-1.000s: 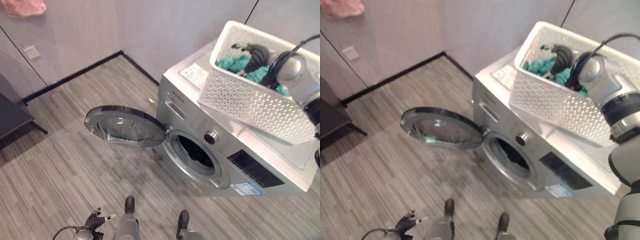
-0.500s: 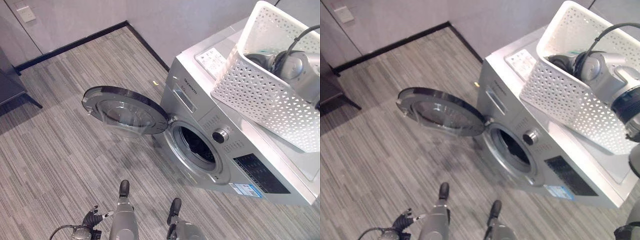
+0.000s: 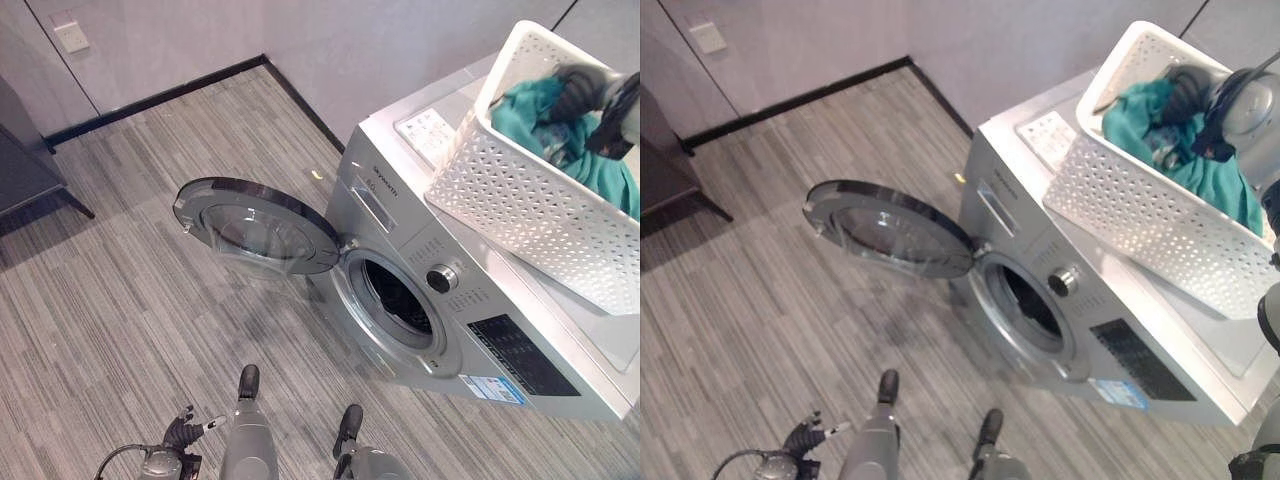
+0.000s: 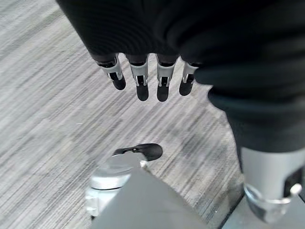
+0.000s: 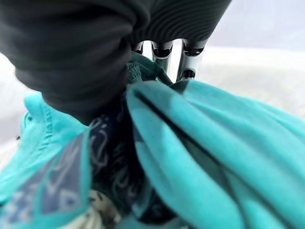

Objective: Grab the laundry basket,head to the washer,open it,put in the laundry and shut it.

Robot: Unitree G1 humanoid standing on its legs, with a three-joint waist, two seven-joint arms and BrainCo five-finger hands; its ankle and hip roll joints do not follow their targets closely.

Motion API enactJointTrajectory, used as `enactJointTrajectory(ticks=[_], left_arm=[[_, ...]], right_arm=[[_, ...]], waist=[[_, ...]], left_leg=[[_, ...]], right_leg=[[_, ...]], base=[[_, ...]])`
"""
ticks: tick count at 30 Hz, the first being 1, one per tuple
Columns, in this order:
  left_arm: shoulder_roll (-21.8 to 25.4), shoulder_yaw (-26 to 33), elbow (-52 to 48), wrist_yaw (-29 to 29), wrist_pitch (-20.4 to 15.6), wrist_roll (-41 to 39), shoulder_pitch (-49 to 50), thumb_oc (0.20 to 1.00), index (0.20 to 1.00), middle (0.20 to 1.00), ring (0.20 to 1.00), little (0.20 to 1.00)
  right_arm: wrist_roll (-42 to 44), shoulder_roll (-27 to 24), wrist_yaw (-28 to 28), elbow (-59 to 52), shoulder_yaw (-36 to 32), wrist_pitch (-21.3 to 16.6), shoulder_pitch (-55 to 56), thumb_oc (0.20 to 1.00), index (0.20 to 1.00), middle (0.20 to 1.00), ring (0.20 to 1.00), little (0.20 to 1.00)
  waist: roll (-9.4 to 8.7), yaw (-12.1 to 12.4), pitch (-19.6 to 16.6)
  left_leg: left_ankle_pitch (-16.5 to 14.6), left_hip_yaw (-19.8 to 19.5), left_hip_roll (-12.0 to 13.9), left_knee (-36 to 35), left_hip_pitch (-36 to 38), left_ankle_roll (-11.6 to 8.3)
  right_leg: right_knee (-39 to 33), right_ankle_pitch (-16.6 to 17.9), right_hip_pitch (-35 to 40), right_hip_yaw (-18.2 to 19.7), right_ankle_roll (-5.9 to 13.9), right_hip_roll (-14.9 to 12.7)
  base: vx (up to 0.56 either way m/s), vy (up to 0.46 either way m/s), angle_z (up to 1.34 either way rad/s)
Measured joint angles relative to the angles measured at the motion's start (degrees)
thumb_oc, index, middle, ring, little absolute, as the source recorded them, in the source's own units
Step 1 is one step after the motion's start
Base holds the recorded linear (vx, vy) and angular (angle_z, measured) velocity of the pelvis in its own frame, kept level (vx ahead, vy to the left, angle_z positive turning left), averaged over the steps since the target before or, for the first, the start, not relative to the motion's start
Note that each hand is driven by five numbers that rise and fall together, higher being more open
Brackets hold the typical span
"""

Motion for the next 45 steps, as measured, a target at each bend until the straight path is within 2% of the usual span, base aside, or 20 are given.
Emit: enactJointTrajectory(ticks=[8,12,18,21,25,30,31,32,34,37,39,42,45], left_arm=[[0.1,-0.1,2.6,0.5,0.6,0.7,0.2,1.0,1.0,1.0,1.0,1.0],[0.3,-0.1,3.6,0.7,0.7,0.8,0.4,1.0,1.0,1.0,1.0,1.0],[0.7,-0.4,3.6,2.0,0.7,0.9,0.5,1.0,1.0,1.0,1.0,1.0],[1.0,-0.6,3.5,2.4,0.8,2.5,0.8,1.0,1.0,1.0,1.0,1.0],[0.8,-0.8,3.1,2.8,0.8,2.5,0.8,1.0,1.0,1.0,1.0,1.0],[0.9,-2.8,2.8,3.8,0.9,2.6,0.9,1.0,1.0,1.0,1.0,1.0],[0.8,-2.8,2.7,4.2,1.1,3.0,0.9,1.0,1.0,1.0,1.0,1.0],[0.9,-2.8,2.8,4.3,1.2,3.0,1.0,1.0,1.0,1.0,1.0,1.0],[0.9,-2.8,3.0,4.6,1.2,3.1,1.6,1.0,1.0,1.0,1.0,1.0],[0.7,-2.7,2.5,4.7,1.2,3.4,1.5,1.0,1.0,1.0,1.0,1.0],[0.5,-2.6,2.3,4.7,1.2,4.8,2.5,1.0,1.0,1.0,1.0,1.0],[-0.1,-2.0,0.8,4.9,1.2,4.8,2.6,1.0,1.0,1.0,1.0,1.0],[-2.7,0.7,-0.9,4.9,1.3,4.8,4.1,1.0,1.0,1.0,1.0,1.0]], right_arm=[[0.1,0.1,-8.5,7.5,-2.3,-0.1,-4.7,0.2,0.2,0.2,0.2,0.2],[0.1,0.1,-11.7,8.1,-3.8,-0.2,-6.0,0.2,0.2,0.2,0.2,0.2],[0.0,-0.4,-18.1,7.8,-4.4,-0.2,-10.1,0.2,0.2,0.2,0.2,0.2],[-1.8,-0.6,-23.0,7.9,-5.4,-0.1,-11.6,0.2,0.2,0.2,0.2,0.2],[-4.3,-1.8,-26.2,7.8,-5.4,0.1,-12.3,0.2,0.2,0.2,0.2,0.2],[-9.1,-6.5,-31.2,5.4,-5.2,0.8,-14.4,0.2,0.2,0.2,0.2,0.2],[-10.7,-9.6,-32.7,2.9,-4.9,1.2,-14.8,0.2,0.2,0.2,0.2,0.2],[-11.2,-10.6,-33.7,1.5,-5.1,1.3,-15.0,0.2,0.2,0.2,0.2,0.2],[-11.3,-11.9,-35.7,0.9,-5.2,1.6,-15.2,0.2,0.2,0.2,0.2,0.2],[-14.2,-17.2,-37.1,-5.5,-5.4,2.4,-15.0,0.2,0.2,0.2,0.2,0.2],[-16.3,-19.2,-39.4,-10.1,-9.0,2.4,-12.7,0.2,0.2,0.2,0.2,0.2],[-18.2,-24.8,-41.7,-15.9,-15.2,2.4,-7.5,0.2,0.2,0.2,0.2,0.2],[-20.8,-31.3,-43.8,-25.1,-24.1,3.0,3.0,0.2,0.2,0.2,0.2,0.2]], waist=[[-0.06,-0.2,-2.9],[-0.75,-0.2,-4.9],[-1.37,-0.2,-5.7],[-1.92,-0.2,-6.8],[-2.09,-0.3,-6.9],[-2.24,-0.1,-7.0],[-2.26,-0.1,-7.0],[-2.3,-0.1,-7.1],[-2.39,-0.9,-7.2],[-2.38,-2.0,-7.2],[-2.37,-3.2,-7.2],[-1.9,-3.7,-7.5],[0.57,-5.4,-8.3]], left_leg=[[0.0,0.0,0.2,-0.1,0.0,-0.06],[0.1,-0.1,0.3,-0.1,0.0,-0.12],[0.2,-0.3,0.4,-0.1,0.5,-0.32],[0.2,-0.6,0.4,-0.1,0.9,-0.34],[0.2,-1.2,0.4,-0.1,1.0,-0.38],[0.3,-1.6,0.3,-0.1,1.1,-0.35],[0.3,-1.6,0.3,-0.1,1.8,-0.37],[0.3,-1.4,0.0,-0.2,2.6,-0.36],[0.1,-1.4,0.2,-0.3,3.8,-0.4],[0.0,-1.2,0.5,-0.3,4.3,-0.44],[-0.3,0.2,0.6,-0.5,6.1,-0.4],[-0.3,1.0,1.0,-0.7,7.1,-0.33],[-0.8,2.7,0.9,-1.0,8.4,0.39]], right_leg=[[0.0,0.0,0.1,-0.1,-0.02,0.7],[0.0,-0.1,0.1,-0.1,-0.09,0.8],[0.0,-0.1,0.8,-0.1,-0.1,0.8],[0.0,-0.6,1.4,-0.3,-0.19,0.8],[0.0,-0.7,1.8,-0.8,-0.18,0.8],[0.0,-0.8,2.2,-1.3,-0.11,0.8],[0.0,-0.8,2.9,-1.4,-0.1,0.8],[0.0,-0.9,3.6,-1.4,-0.04,0.9],[0.0,-1.3,4.8,-1.4,-0.02,0.8],[0.0,-1.3,5.0,-1.2,-0.1,0.9],[0.0,-1.4,5.9,0.3,-0.17,0.8],[0.0,-1.6,6.3,1.1,-0.51,0.8],[-0.5,-1.5,6.2,2.8,-0.25,0.3]], base=[[0.01,-0.02,0.0],[0.0,-0.008,0.0],[0.01,-0.018,0.0],[0.01,-0.021,0.04],[0.01,-0.014,0.07],[0.0,-0.005,0.04],[0.0,0.0,0.0],[0.0,0.0,0.0],[0.0,0.0,0.0],[0.0,0.005,-0.05],[0.0,0.008,-0.28],[-0.01,0.011,-0.2],[-0.01,0.014,-0.27]])
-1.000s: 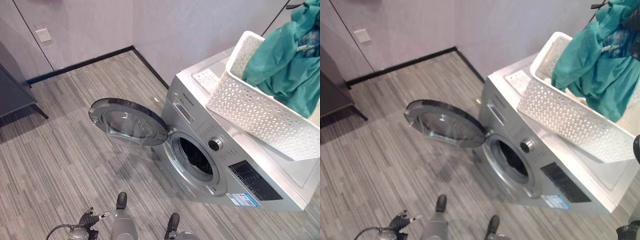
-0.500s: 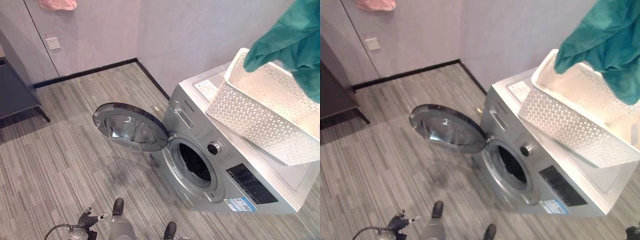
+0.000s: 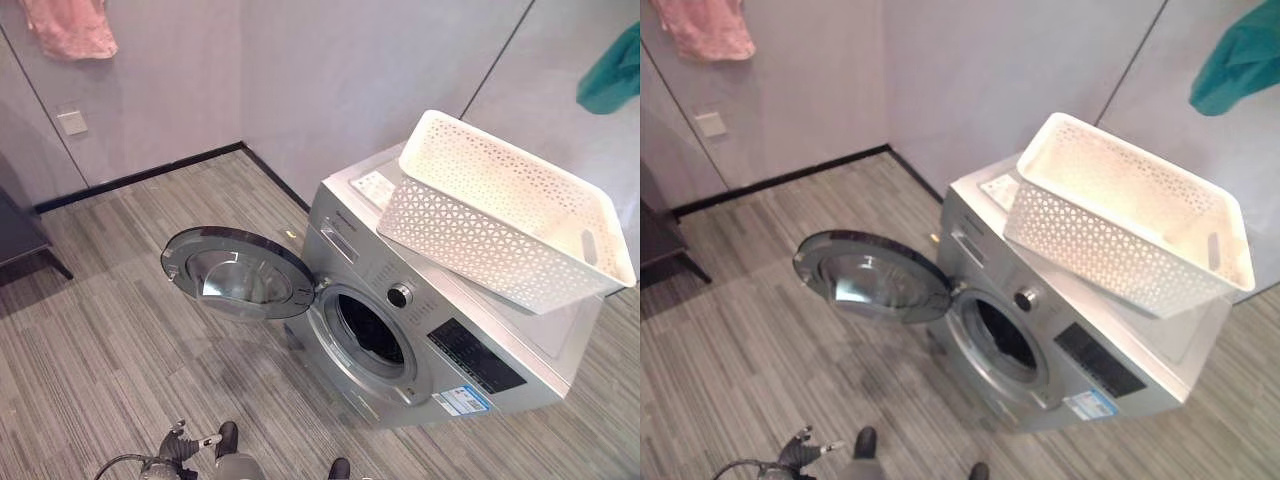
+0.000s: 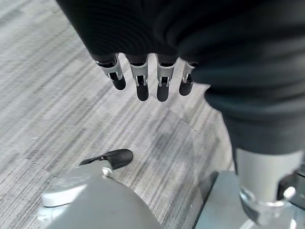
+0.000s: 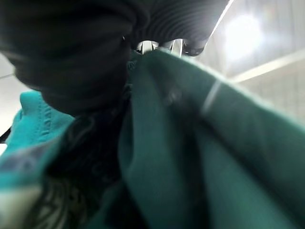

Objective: Grab the laundry basket,head to the washer,open it,put in the laundry and shut it.

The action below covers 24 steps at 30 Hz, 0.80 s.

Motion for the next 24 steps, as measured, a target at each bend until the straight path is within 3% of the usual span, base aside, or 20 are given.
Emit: enactJointTrajectory(ticks=[5,7,9,10,12,14,15,17,21,23,24], left_arm=[[-4.3,3.9,-0.4,0.0,-0.1,0.4,2.5,1.0,1.0,1.0,1.0,1.0],[-5.4,4.8,-2.5,0.0,0.1,1.5,4.1,1.0,1.0,1.0,1.0,1.0],[-5.1,6.1,-6.8,0.0,-0.1,2.8,5.9,1.0,1.0,1.0,1.0,1.0],[-3.0,4.5,-14.2,-0.4,-0.3,3.4,5.1,1.0,1.0,1.0,1.0,1.0],[-0.6,3.9,-16.3,-0.1,-0.5,4.5,5.9,1.0,1.0,1.0,1.0,1.0],[0.1,4.3,-20.9,-0.1,-0.7,4.6,5.4,1.0,1.0,1.0,1.0,1.0],[0.1,4.5,-22.2,0.1,-1.1,4.7,5.1,1.0,1.0,1.0,1.0,1.0],[0.1,4.2,-22.9,0.0,-1.1,5.0,4.2,1.0,1.0,1.0,1.0,1.0],[3.1,4.5,-30.0,1.5,-1.8,7.1,2.4,1.0,1.0,1.0,1.0,1.0],[3.9,5.4,-32.3,1.8,-1.8,7.1,1.8,1.0,1.0,1.0,1.0,1.0],[3.6,5.4,-34.3,1.7,-1.9,7.1,1.6,1.0,1.0,1.0,1.0,1.0]], right_arm=[[-1.9,0.2,-1.8,-7.5,-23.1,0.6,24.2,0.2,0.2,0.2,0.2,0.2],[-4.6,3.3,-2.6,-13.2,-40.9,1.3,45.1,0.2,0.2,0.2,0.2,0.2],[-6.5,10.9,-3.0,-18.7,-55.3,1.4,61.7,0.2,0.2,0.2,0.2,0.2],[-9.1,24.2,-2.5,-31.3,-83.1,0.8,96.5,0.2,0.2,0.2,0.2,0.2],[-10.6,36.9,-0.3,-38.3,-78.8,1.9,97.2,0.2,0.2,0.2,0.2,0.2],[-10.7,46.7,0.1,-45.6,-78.3,1.6,97.4,0.2,0.2,0.2,0.2,0.2],[-10.8,48.8,0.3,-47.6,-76.6,0.8,97.1,0.2,0.2,0.2,0.2,0.2],[-11.7,48.6,1.4,-48.9,-72.4,-0.7,96.0,0.2,0.2,0.2,0.2,0.2],[-11.7,50.0,2.6,-51.7,-67.5,-5.2,92.8,0.2,0.2,0.2,0.2,0.2],[-10.9,50.5,4.5,-52.6,-63.2,-6.6,89.5,0.2,0.2,0.2,0.2,0.2],[-10.1,50.7,6.0,-53.9,-60.3,-7.8,87.2,0.2,0.2,0.2,0.2,0.2]], waist=[[4.7,-4.1,-2.3],[7.83,-6.7,-3.6],[8.66,-8.0,-3.6],[8.37,-5.0,-3.6],[9.31,-5.8,-3.2],[8.92,-5.9,-2.3],[8.89,-5.7,-2.0],[8.77,-5.8,-1.7],[7.0,-5.0,3.0],[6.37,-5.4,4.5],[6.11,-5.5,4.9]], left_leg=[[-0.1,2.9,0.1,-1.7,3.1,0.27],[0.0,4.0,0.6,-2.3,3.7,0.12],[0.1,4.6,1.5,-2.6,4.4,-0.12],[-0.1,3.8,2.6,-2.2,3.5,-0.52],[-0.9,5.3,3.6,-2.0,3.3,-1.07],[-0.8,4.8,3.8,-2.0,2.9,-1.09],[-0.7,4.8,3.9,-2.2,2.9,-1.12],[-0.5,4.7,4.0,-2.0,2.5,-1.23],[1.6,1.5,5.1,-1.5,0.6,-2.91],[3.4,-1.6,5.7,-2.2,-1.3,-3.75],[4.3,-1.0,6.5,-4.1,-1.6,-3.65]], right_leg=[[0.0,0.3,0.4,2.9,0.42,-0.4],[0.0,0.4,-0.2,3.9,0.48,0.0],[0.2,0.4,-0.2,4.2,0.42,0.9],[0.5,-0.1,0.0,3.5,-0.32,1.9],[0.5,0.3,-1.1,5.5,-0.47,2.9],[0.3,0.4,-1.2,5.4,-0.68,3.7],[0.2,0.5,-1.2,5.3,-0.76,3.9],[0.0,0.6,-1.5,5.3,-0.55,4.0],[0.0,0.9,-2.3,4.3,-0.87,5.6],[0.8,0.5,-3.6,4.7,-2.88,7.3],[0.6,0.8,-4.3,4.2,-3.64,7.3]], base=[[-0.02,0.006,-0.32],[-0.08,-0.004,-0.26],[-0.05,-0.034,-0.07],[0.01,-0.067,0.01],[-0.14,-0.116,-0.38],[-0.13,-0.071,-0.14],[-0.15,-0.059,0.05],[-0.16,-0.074,0.07],[-0.24,-0.052,0.24],[-0.21,0.046,0.36],[-0.04,0.113,0.11]])
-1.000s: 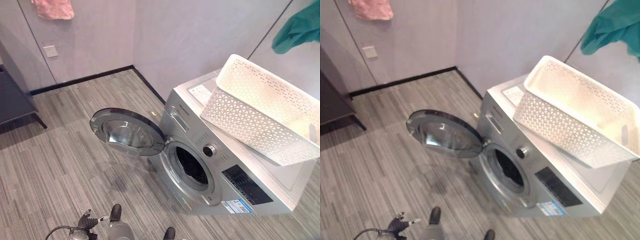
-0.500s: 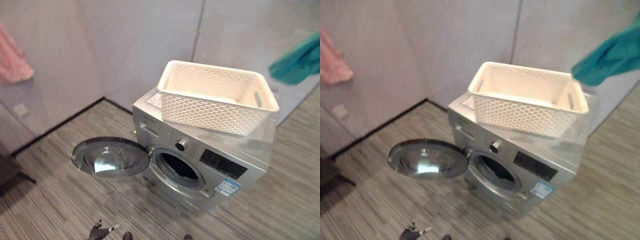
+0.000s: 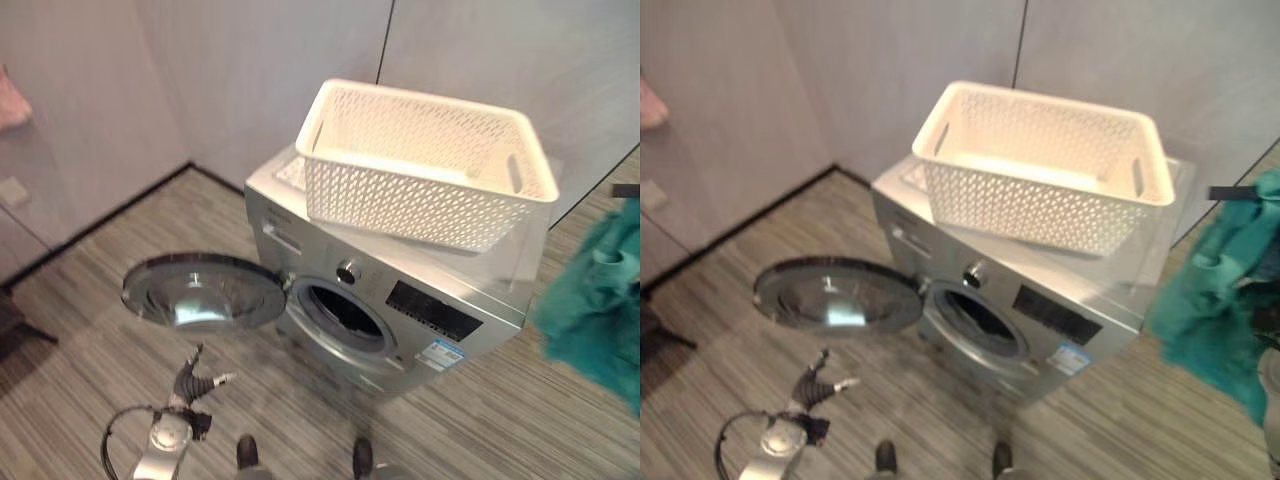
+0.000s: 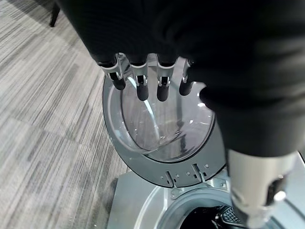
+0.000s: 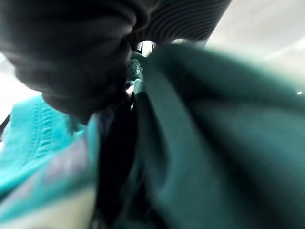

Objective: Grab the laundry basket,head to the washer,open it,put in the laundry and shut it.

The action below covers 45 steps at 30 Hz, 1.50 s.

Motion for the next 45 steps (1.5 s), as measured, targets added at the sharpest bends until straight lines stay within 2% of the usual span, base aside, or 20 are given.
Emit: enactJointTrajectory(ticks=[1,2,3,4,5,6,7,8,11,12,13,17,18,21,26,29,33,35,40,45], left_arm=[[0.0,-0.1,-0.2,-0.2,0.0,0.0,-0.5,1.0,1.0,1.0,1.0,1.0],[0.0,-0.1,-0.2,-0.4,0.0,0.0,-0.6,1.0,1.0,1.0,1.0,1.0],[0.3,-0.1,-0.2,-0.5,0.1,0.0,-0.5,1.0,1.0,1.0,1.0,1.0],[0.9,-0.1,-0.7,-0.9,0.2,0.1,-0.3,1.0,1.0,1.0,1.0,1.0],[1.5,-0.6,-2.3,-1.6,0.1,0.2,0.2,1.0,1.0,1.0,1.0,1.0],[1.4,-1.1,-4.1,-1.9,-0.1,0.3,0.7,1.0,1.0,1.0,1.0,1.0],[1.1,-1.9,-5.2,-2.2,-0.3,0.9,0.6,1.0,1.0,1.0,1.0,1.0],[1.4,-2.2,-6.4,-2.6,-0.3,1.9,0.2,1.0,1.0,1.0,1.0,1.0],[4.8,-2.1,-12.3,-3.8,-0.4,1.9,-1.1,1.0,1.0,1.0,1.0,1.0],[5.2,-2.0,-13.5,-4.0,-0.6,1.9,-1.3,1.0,1.0,1.0,1.0,1.0],[5.7,-2.5,-13.8,-4.0,-0.7,1.9,-2.4,1.0,1.0,1.0,1.0,1.0],[6.8,-3.9,-13.9,-4.2,-0.8,2.0,-4.0,1.0,1.0,1.0,1.0,1.0],[6.8,-3.9,-13.8,-4.3,-0.8,2.4,-4.0,1.0,1.0,1.0,1.0,1.0],[6.8,-3.9,-13.7,-4.3,-0.8,3.0,-4.6,1.0,1.0,1.0,1.0,1.0],[6.3,-3.7,-12.9,-4.4,-0.8,4.1,-4.0,1.0,1.0,1.0,1.0,1.0],[5.1,-3.5,-11.2,-4.3,-0.8,4.1,-3.5,1.0,1.0,1.0,1.0,1.0],[4.1,-3.9,-10.9,-4.5,-1.0,4.0,-2.6,1.0,1.0,1.0,1.0,1.0],[4.0,-4.1,-11.2,-4.7,-1.0,3.8,-2.3,1.0,1.0,1.0,1.0,1.0],[2.7,-4.4,-13.4,-5.0,-1.1,3.3,1.0,1.0,1.0,1.0,1.0,1.0],[-1.8,-6.1,-15.5,-5.1,-1.1,-3.2,6.5,1.0,1.0,1.0,1.0,1.0]], right_arm=[[0.1,0.1,0.9,0.0,1.4,-1.0,-1.8,0.2,0.2,0.2,0.2,0.2],[0.1,0.1,1.7,0.0,2.1,-1.6,-3.0,0.2,0.2,0.2,0.2,0.2],[1.1,1.0,2.5,-0.2,2.5,-2.3,-3.4,0.2,0.2,0.2,0.2,0.2],[2.2,3.0,3.3,-1.0,2.4,-2.3,-3.3,0.2,0.2,0.2,0.2,0.2],[3.3,4.4,3.8,-2.6,1.3,-2.4,-2.0,0.2,0.2,0.2,0.2,0.2],[4.1,3.2,4.0,-2.9,0.7,-2.4,-1.2,0.2,0.2,0.2,0.2,0.2],[4.2,3.1,4.3,-3.2,-0.6,-2.4,-0.5,0.2,0.2,0.2,0.2,0.2],[4.8,4.6,4.7,-3.7,-1.2,-2.3,0.3,0.2,0.2,0.2,0.2,0.2],[6.3,8.7,7.0,-4.1,2.4,-2.4,3.0,0.2,0.2,0.2,0.2,0.2],[6.3,8.9,7.3,-4.1,3.0,-2.4,3.0,0.2,0.2,0.2,0.2,0.2],[6.3,9.5,7.7,-4.1,3.6,-2.3,2.8,0.2,0.2,0.2,0.2,0.2],[6.2,10.0,8.8,-4.0,7.8,-2.0,-1.2,0.2,0.2,0.2,0.2,0.2],[6.2,10.0,8.8,-4.0,8.1,-1.9,-2.3,0.2,0.2,0.2,0.2,0.2],[5.0,9.9,8.8,-4.0,7.4,-0.9,-2.3,0.2,0.2,0.2,0.2,0.2],[3.8,9.7,8.9,-4.1,1.6,0.1,-0.9,0.2,0.2,0.2,0.2,0.2],[4.2,9.7,10.5,-4.3,0.7,-0.1,2.9,0.2,0.2,0.2,0.2,0.2],[7.5,11.3,14.3,-4.5,5.5,-0.3,8.8,0.2,0.2,0.2,0.2,0.2],[9.7,11.6,17.2,-4.4,12.0,-0.5,10.3,0.2,0.2,0.2,0.2,0.2],[11.3,12.4,21.1,-4.4,20.7,-1.9,12.7,0.2,0.2,0.2,0.2,0.2],[12.2,13.7,23.9,-3.7,27.6,-2.5,15.3,0.2,0.2,0.2,0.2,0.2]], waist=[[-0.52,0.6,0.9],[-0.83,0.9,1.5],[-1.89,1.0,2.0],[-2.95,0.4,2.0],[-3.06,-1.5,2.1],[-1.13,-3.5,2.0],[0.77,-4.4,1.7],[1.45,-5.0,1.3],[-3.3,-5.7,-0.4],[-3.56,-5.6,-0.7],[-3.88,-5.1,-0.9],[-3.71,-4.4,-1.3],[-3.54,-4.3,-1.6],[-3.86,-4.6,-1.9],[-3.25,-6.0,-3.2],[-3.93,-7.3,-4.5],[-5.32,-8.5,-5.4],[-5.89,-8.8,-5.5],[-6.5,-7.2,-4.6],[-7.13,-4.7,-0.2]], left_leg=[[-0.9,0.1,0.2,1.3,-0.2,1.1],[-2.5,1.2,0.0,3.5,-0.8,3.5],[-6.2,1.4,-0.7,9.1,-1.6,5.48],[-8.5,1.6,-0.9,13.4,-1.5,5.29],[-9.7,3.3,0.1,14.9,-0.5,3.91],[-9.3,4.0,2.0,12.8,2.0,3.74],[-9.9,4.1,3.3,9.6,4.6,1.65],[-10.2,5.0,2.6,6.4,6.5,-1.82],[-9.1,6.3,-4.2,3.5,9.4,0.4],[-9.1,6.3,-4.7,3.3,9.7,0.55],[-9.2,6.4,-5.4,3.9,9.9,0.88],[-9.8,7.7,-6.7,4.2,11.5,1.89],[-9.9,8.1,-6.8,4.1,12.0,2.02],[-10.3,9.3,-7.2,5.0,12.2,2.04],[-11.7,11.1,-6.5,6.7,12.9,2.25],[-13.7,14.1,-5.5,9.7,14.2,2.04],[-14.1,15.8,-5.3,10.0,15.2,2.22],[-14.2,15.9,-5.4,10.6,15.1,2.34],[-14.2,15.6,-5.5,10.9,15.2,2.38],[-14.4,14.5,-5.9,12.2,14.2,2.68]], right_leg=[[-0.1,1.0,0.0,0.0,-0.7,-0.4],[-0.1,1.0,0.2,0.6,-0.57,-0.7],[-0.1,2.1,0.6,0.8,-0.47,-2.8],[-0.1,2.3,0.9,1.1,-0.16,-4.3],[-0.1,1.7,1.9,0.7,0.94,-5.7],[-0.1,1.4,2.8,0.6,2.33,-5.9],[-0.1,1.6,3.2,0.6,3.45,-5.8],[-0.1,1.7,3.5,0.6,4.58,-6.9],[-0.1,2.5,4.2,1.0,6.08,-13.1],[0.0,2.8,4.2,0.9,5.9,-13.5],[0.1,4.0,4.3,1.0,6.75,-14.0],[1.7,3.9,4.3,2.1,6.86,-15.3],[1.7,3.6,4.4,2.6,7.6,-15.8],[1.6,2.8,4.4,3.3,8.87,-16.2],[1.6,2.3,4.4,5.9,9.2,-16.0],[1.7,2.4,3.9,9.5,9.41,-15.1],[2.0,2.8,3.7,11.7,9.57,-15.0],[2.1,2.9,3.7,11.9,9.66,-15.1],[2.4,3.0,3.8,11.8,9.68,-15.3],[2.6,3.0,4.2,11.1,9.78,-16.0]], base=[[-0.02,0.176,-0.06],[0.04,0.311,-0.28],[0.04,0.237,-0.3],[0.05,0.243,-0.05],[0.03,0.159,0.19],[0.04,0.223,0.26],[0.02,0.232,0.11],[0.01,0.236,0.02],[-0.08,0.251,0.04],[-0.06,0.208,0.04],[-0.03,0.142,0.01],[-0.04,0.178,-0.11],[-0.04,0.178,-0.28],[-0.03,0.174,-0.18],[-0.02,0.105,-0.29],[-0.01,0.084,-0.49],[-0.02,0.038,-0.26],[-0.01,0.008,-0.07],[-0.02,0.001,0.02],[-0.04,-0.006,0.1]])
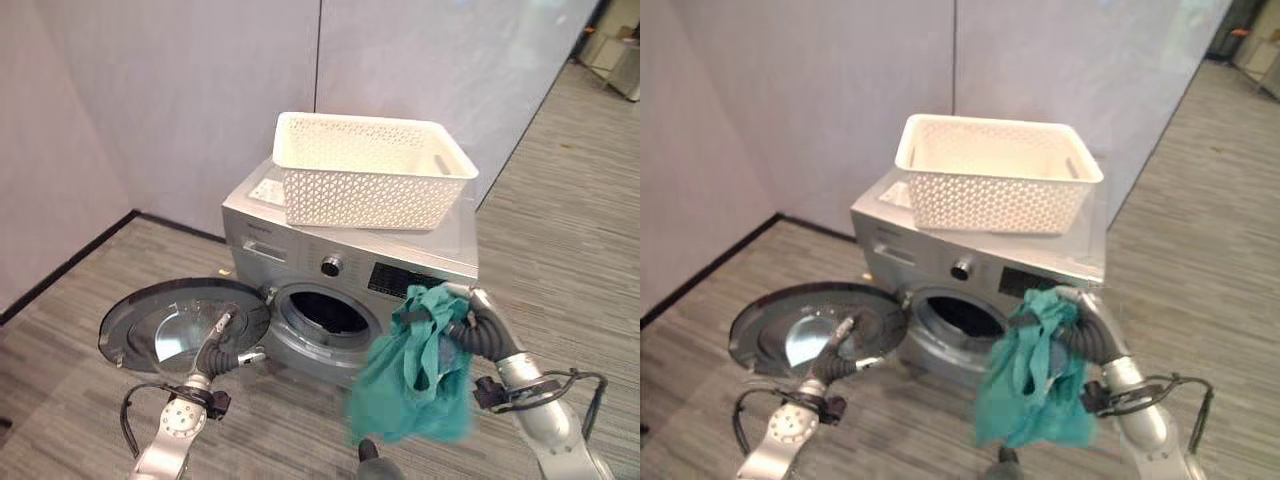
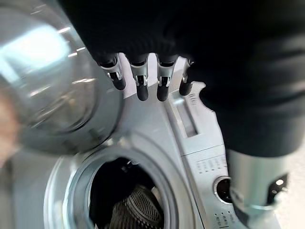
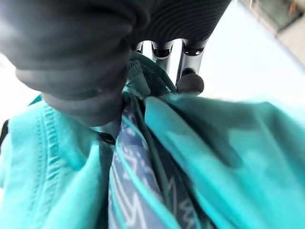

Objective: Grab the laundry basket,head to the washer,open it,put in the laundry and shut it.

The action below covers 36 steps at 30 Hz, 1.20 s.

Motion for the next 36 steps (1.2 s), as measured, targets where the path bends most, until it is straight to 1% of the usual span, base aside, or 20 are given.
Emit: enactJointTrajectory(ticks=[1,3,6,7,10,13,16,17,20,22,24,29,31,34,36], left_arm=[[-0.4,-0.7,0.0,-0.1,0.0,-0.2,0.7,1.0,1.0,1.0,1.0,1.0],[-0.4,-3.9,0.0,-0.6,0.0,-1.9,1.2,1.0,1.0,1.0,1.0,1.0],[-0.3,-5.6,0.1,-1.0,0.0,-1.8,0.5,1.0,1.0,1.0,1.0,1.0],[-0.3,-6.9,0.2,-0.9,0.0,-1.8,-1.0,1.0,1.0,1.0,1.0,1.0],[-0.3,-9.0,0.4,-0.5,0.0,-1.7,-5.9,1.0,1.0,1.0,1.0,1.0],[-0.2,-10.2,2.3,1.2,-0.2,-1.1,-11.1,1.0,1.0,1.0,1.0,1.0],[0.1,-11.4,3.6,1.8,-0.3,0.2,-15.2,1.0,1.0,1.0,1.0,1.0],[0.2,-12.3,4.2,2.7,-0.6,1.2,-17.9,1.0,1.0,1.0,1.0,1.0],[0.7,-15.2,5.2,3.9,-1.2,2.9,-23.7,1.0,1.0,1.0,1.0,1.0],[0.7,-16.9,5.3,4.8,-1.8,3.4,-26.4,1.0,1.0,1.0,1.0,1.0],[0.6,-18.4,6.0,5.3,-2.7,3.4,-27.8,1.0,1.0,1.0,1.0,1.0],[-0.4,-19.1,7.1,5.9,-2.8,2.5,-27.9,1.0,1.0,1.0,1.0,1.0],[-0.5,-20.0,7.1,5.8,-3.0,2.2,-28.0,1.0,1.0,1.0,1.0,1.0],[-0.5,-21.0,7.1,5.6,-3.5,1.8,-28.9,1.0,1.0,1.0,1.0,1.0],[-0.2,-21.4,7.0,4.4,-3.9,-2.0,-29.1,1.0,1.0,1.0,1.0,1.0]], right_arm=[[0.3,0.0,0.1,0.0,0.9,0.0,0.1,0.2,0.2,0.2,0.2,0.2],[0.4,-0.1,0.0,0.5,3.0,0.0,-0.6,0.2,0.2,0.2,0.2,0.2],[0.4,-0.1,-0.4,1.9,4.6,0.1,-3.6,0.2,0.2,0.2,0.2,0.2],[0.5,-0.1,-1.0,2.5,6.0,0.2,-5.1,0.2,0.2,0.2,0.2,0.2],[1.0,0.0,-1.7,3.7,8.1,0.2,-8.2,0.2,0.2,0.2,0.2,0.2],[1.1,0.2,-3.0,4.5,9.3,0.2,-10.3,0.2,0.2,0.2,0.2,0.2],[1.6,0.3,-4.3,4.5,10.2,0.2,-11.3,0.2,0.2,0.2,0.2,0.2],[1.7,0.5,-4.6,4.7,11.4,0.3,-12.3,0.2,0.2,0.2,0.2,0.2],[2.2,0.7,-5.4,4.9,14.3,0.4,-16.0,0.2,0.2,0.2,0.2,0.2],[3.2,0.8,-5.6,4.9,16.1,0.4,-18.6,0.2,0.2,0.2,0.2,0.2],[3.4,0.8,-6.6,5.0,16.7,0.3,-20.2,0.2,0.2,0.2,0.2,0.2],[5.4,1.1,-8.6,5.3,16.8,0.3,-21.1,0.2,0.2,0.2,0.2,0.2],[5.4,1.2,-9.1,6.0,16.8,0.3,-22.3,0.2,0.2,0.2,0.2,0.2],[5.4,1.2,-9.3,6.3,16.8,0.3,-23.4,0.2,0.2,0.2,0.2,0.2],[5.5,1.4,-10.2,6.3,16.8,0.3,-24.0,0.2,0.2,0.2,0.2,0.2]], waist=[[0.1,0.0,0.3],[0.44,0.6,2.1],[1.0,1.5,3.7],[1.39,1.9,4.6],[1.84,2.2,6.1],[1.15,2.8,7.5],[0.76,2.6,8.7],[0.48,2.4,10.1],[0.15,2.3,12.5],[-0.12,2.5,14.2],[-0.08,2.4,14.6],[0.01,2.2,14.9],[0.16,2.2,15.8],[0.52,2.1,16.2],[0.8,2.2,16.8]], left_leg=[[0.0,-0.5,-0.1,0.3,-0.5,0.06],[0.1,-1.8,-0.5,0.8,-2.3,0.33],[0.3,-2.4,-1.1,0.9,-3.4,0.61],[0.5,-3.1,-1.5,1.1,-4.4,0.82],[0.7,-5.3,-2.0,3.0,-7.5,1.0],[0.5,-5.7,-2.3,4.1,-8.5,1.19],[-0.3,-6.5,-2.5,6.0,-10.8,1.56],[-0.4,-6.9,-2.6,7.6,-12.5,1.77],[-0.5,-8.2,-2.7,9.7,-15.9,1.96],[-0.7,-8.2,-2.9,10.9,-16.6,2.27],[-1.5,-8.3,-3.1,12.2,-18.3,2.66],[-2.2,-8.5,-3.3,14.5,-21.4,3.2],[-2.7,-8.6,-3.2,15.6,-22.0,3.33],[-3.0,-8.8,-3.5,16.5,-23.5,3.66],[-3.5,-8.9,-3.6,17.3,-23.9,3.84]], right_leg=[[-0.1,0.0,0.0,-0.6,0.0,-0.2],[-0.1,0.1,-0.3,-1.9,0.08,-0.9],[0.0,0.3,-0.8,-2.5,0.21,-1.3],[0.0,0.5,-1.3,-3.0,0.26,-1.6],[0.3,0.6,-1.9,-5.5,0.37,-2.3],[0.7,0.6,-2.3,-5.9,0.53,-2.8],[1.2,0.5,-3.4,-6.0,0.75,-3.1],[1.8,0.6,-4.1,-7.0,0.76,-3.2],[3.1,0.6,-6.4,-7.2,0.77,-3.4],[3.8,0.6,-7.0,-7.2,0.88,-3.8],[4.0,0.7,-8.0,-7.2,0.9,-4.1],[4.7,0.7,-10.2,-7.2,0.88,-4.8],[4.9,0.7,-10.3,-7.2,0.9,-4.7],[5.0,0.8,-11.3,-7.2,0.85,-5.0],[5.0,0.8,-11.3,-7.3,0.84,-5.0]], base=[[-0.06,-0.003,0.27],[-0.06,-0.001,0.32],[-0.08,-0.003,0.16],[-0.1,-0.008,0.28],[-0.08,-0.019,0.39],[-0.07,-0.009,0.13],[-0.07,-0.004,0.11],[-0.13,-0.01,0.22],[-0.1,-0.01,0.19],[-0.07,-0.007,0.06],[-0.06,-0.001,0.01],[-0.06,-0.008,0.03],[-0.06,-0.001,0.03],[-0.01,-0.001,0.04],[-0.02,0.001,0.01]])
